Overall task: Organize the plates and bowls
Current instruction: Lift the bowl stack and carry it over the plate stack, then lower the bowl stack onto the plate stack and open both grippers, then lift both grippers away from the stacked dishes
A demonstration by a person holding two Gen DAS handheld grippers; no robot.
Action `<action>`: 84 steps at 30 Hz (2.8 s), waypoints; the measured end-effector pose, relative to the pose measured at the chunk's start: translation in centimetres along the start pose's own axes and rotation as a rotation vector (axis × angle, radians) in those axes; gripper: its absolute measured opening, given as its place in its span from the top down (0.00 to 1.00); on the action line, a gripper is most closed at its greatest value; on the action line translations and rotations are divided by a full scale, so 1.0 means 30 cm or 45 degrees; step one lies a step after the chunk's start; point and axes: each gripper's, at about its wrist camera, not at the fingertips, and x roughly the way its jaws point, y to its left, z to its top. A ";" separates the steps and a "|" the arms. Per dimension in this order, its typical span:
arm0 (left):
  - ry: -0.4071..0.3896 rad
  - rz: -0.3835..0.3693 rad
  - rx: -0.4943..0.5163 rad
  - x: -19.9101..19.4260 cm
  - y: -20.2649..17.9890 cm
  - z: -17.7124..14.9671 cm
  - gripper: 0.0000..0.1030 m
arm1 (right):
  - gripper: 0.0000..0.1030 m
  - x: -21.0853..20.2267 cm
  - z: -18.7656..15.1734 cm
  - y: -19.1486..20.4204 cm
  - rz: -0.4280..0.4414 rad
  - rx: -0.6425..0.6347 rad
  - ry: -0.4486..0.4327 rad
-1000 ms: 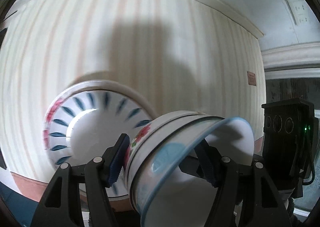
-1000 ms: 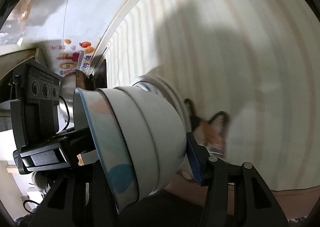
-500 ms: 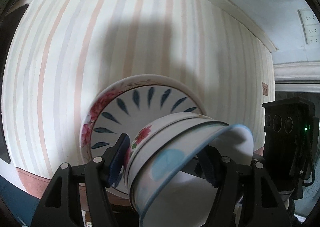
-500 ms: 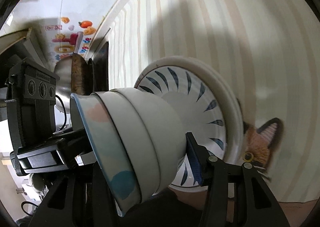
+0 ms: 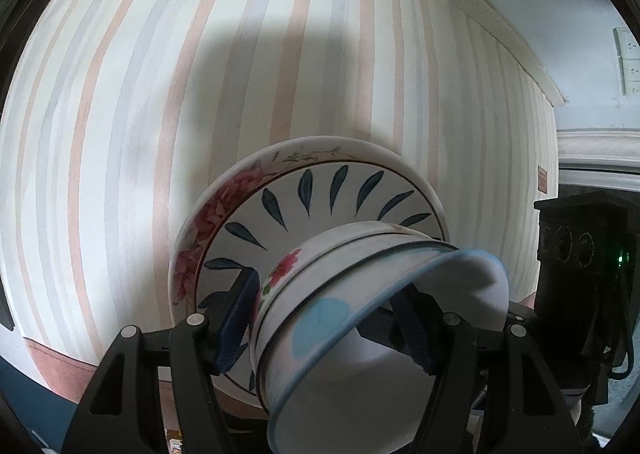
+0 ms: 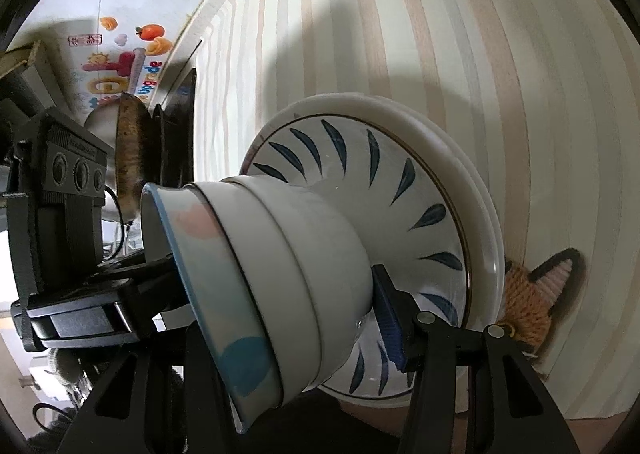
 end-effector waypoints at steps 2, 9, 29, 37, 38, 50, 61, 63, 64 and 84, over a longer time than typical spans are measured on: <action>-0.001 0.001 0.004 -0.002 -0.001 0.001 0.38 | 0.48 0.005 0.001 0.003 -0.003 -0.001 0.002; -0.020 0.004 0.014 -0.016 0.008 -0.006 0.38 | 0.49 0.011 0.009 0.024 -0.025 -0.011 -0.004; -0.241 0.193 0.136 -0.207 -0.008 -0.131 0.38 | 0.36 -0.138 -0.062 0.115 -0.281 -0.063 -0.196; -0.419 0.299 0.218 -0.342 -0.035 -0.257 0.12 | 0.10 -0.294 -0.239 0.279 -0.475 -0.155 -0.423; -0.454 0.315 0.221 -0.361 -0.038 -0.273 0.11 | 0.09 -0.317 -0.271 0.301 -0.495 -0.160 -0.460; -0.727 0.360 0.212 -0.555 -0.067 -0.505 0.09 | 0.03 -0.520 -0.554 0.504 -0.686 -0.252 -0.788; -0.911 0.417 0.186 -0.681 -0.141 -0.861 0.09 | 0.03 -0.643 -0.903 0.629 -0.659 -0.392 -0.924; -0.953 0.440 0.179 -0.708 -0.152 -0.936 0.09 | 0.03 -0.658 -0.978 0.654 -0.677 -0.420 -0.949; -0.972 0.449 0.174 -0.721 -0.155 -0.973 0.09 | 0.02 -0.668 -1.022 0.669 -0.689 -0.435 -0.962; -1.179 0.475 0.203 -0.914 -0.132 -1.419 0.09 | 0.02 -0.755 -1.576 0.880 -0.759 -0.503 -1.192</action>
